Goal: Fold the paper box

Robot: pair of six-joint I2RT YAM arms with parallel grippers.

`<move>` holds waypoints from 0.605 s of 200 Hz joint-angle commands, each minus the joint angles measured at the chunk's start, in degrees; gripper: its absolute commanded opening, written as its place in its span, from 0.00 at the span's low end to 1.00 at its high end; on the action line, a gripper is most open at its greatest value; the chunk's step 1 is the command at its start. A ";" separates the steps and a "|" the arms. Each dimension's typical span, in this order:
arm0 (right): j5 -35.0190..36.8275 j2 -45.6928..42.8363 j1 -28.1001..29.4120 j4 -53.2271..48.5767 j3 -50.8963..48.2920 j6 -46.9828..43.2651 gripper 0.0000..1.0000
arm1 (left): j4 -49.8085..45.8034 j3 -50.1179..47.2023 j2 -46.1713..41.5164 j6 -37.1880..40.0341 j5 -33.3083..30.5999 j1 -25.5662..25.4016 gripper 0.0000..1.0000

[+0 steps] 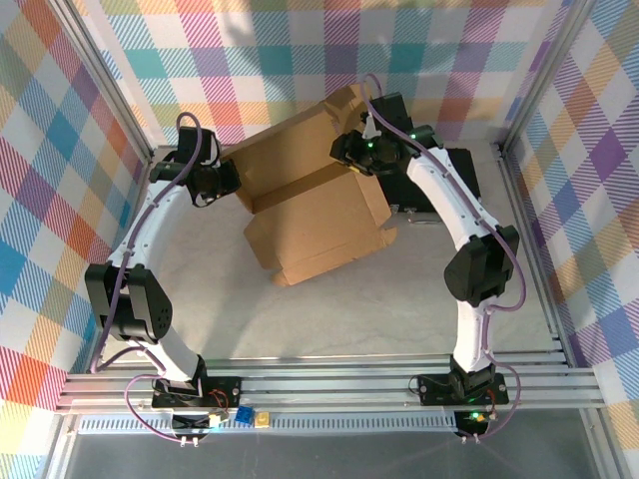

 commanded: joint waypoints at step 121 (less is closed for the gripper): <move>-2.71 -18.13 -12.59 8.69 -3.29 -19.04 0.62 | -3.02 2.50 0.10 1.18 4.56 -0.18 0.00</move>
